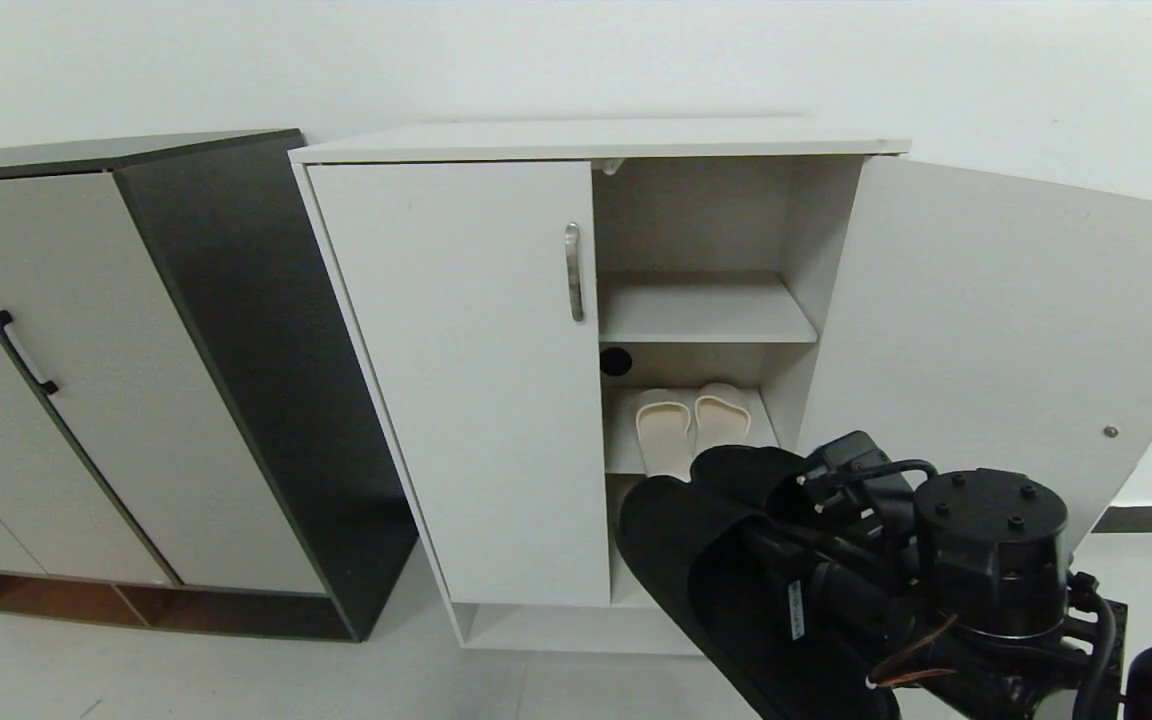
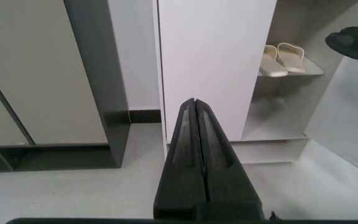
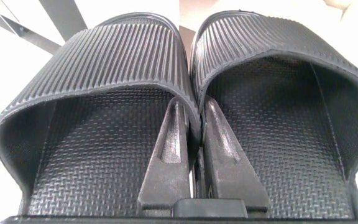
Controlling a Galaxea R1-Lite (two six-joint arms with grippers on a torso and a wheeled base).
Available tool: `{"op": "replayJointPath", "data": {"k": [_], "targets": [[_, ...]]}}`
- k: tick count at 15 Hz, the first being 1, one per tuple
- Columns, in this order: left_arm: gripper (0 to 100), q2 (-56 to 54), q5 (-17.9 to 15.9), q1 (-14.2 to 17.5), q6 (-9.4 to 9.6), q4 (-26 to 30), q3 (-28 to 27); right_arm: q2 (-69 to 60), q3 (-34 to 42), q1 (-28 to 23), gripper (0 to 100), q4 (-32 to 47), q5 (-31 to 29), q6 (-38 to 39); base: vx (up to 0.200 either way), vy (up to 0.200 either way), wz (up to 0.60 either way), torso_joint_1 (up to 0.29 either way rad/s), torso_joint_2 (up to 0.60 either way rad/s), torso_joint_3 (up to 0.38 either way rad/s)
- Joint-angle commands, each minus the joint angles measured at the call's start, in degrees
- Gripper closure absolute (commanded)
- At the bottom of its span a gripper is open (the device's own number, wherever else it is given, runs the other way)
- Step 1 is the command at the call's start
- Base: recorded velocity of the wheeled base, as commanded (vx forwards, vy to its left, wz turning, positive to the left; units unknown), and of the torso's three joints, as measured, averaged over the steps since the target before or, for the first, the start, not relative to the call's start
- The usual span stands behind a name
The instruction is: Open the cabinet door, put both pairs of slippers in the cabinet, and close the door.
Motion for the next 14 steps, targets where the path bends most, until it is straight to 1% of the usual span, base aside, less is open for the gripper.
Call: {"op": "replayJointPath", "data": {"k": [1, 7, 9, 10, 12, 13, 14], "targets": [[100, -0.01, 0.03, -0.06, -0.03, -0.03, 0.00, 0.51, 0.05, 0.02, 100, -0.02, 0.03, -0.03, 0.000, 0.000, 0.00, 0.000, 0.00, 0.000], [100, -0.01, 0.03, 0.02, -0.12, -0.03, 0.00, 2.44, -0.31, 0.19, 100, -0.63, -0.67, -0.30, 0.000, 0.000, 0.00, 0.000, 0.00, 0.000], [100, -0.01, 0.03, 0.02, -0.12, -0.03, 0.00, 6.13, -0.39, 0.19, 100, -6.26, -4.45, -2.05, 0.000, 0.000, 0.00, 0.000, 0.00, 0.000], [100, -0.01, 0.03, 0.02, -0.12, -0.03, 0.00, 7.62, -1.27, 0.37, 100, -8.02, -7.35, -2.84, 0.000, 0.000, 0.00, 0.000, 0.00, 0.000], [100, -0.01, -0.05, 0.02, -0.12, -0.03, 0.00, 10.52, -4.88, 1.69, 100, -6.61, -13.95, -2.93, 0.000, 0.000, 0.00, 0.000, 0.00, 0.000], [100, -0.01, -0.05, -0.06, -0.12, -0.03, 0.00, 11.58, -6.28, 2.57, 100, -4.59, -15.88, -2.76, 0.000, 0.000, 0.00, 0.000, 0.00, 0.000], [100, -0.01, -0.05, 0.02, -0.12, -0.03, 0.00, 11.93, -7.51, 3.27, 100, -2.48, -16.49, -2.32, 0.000, 0.000, 0.00, 0.000, 0.00, 0.000]]}}
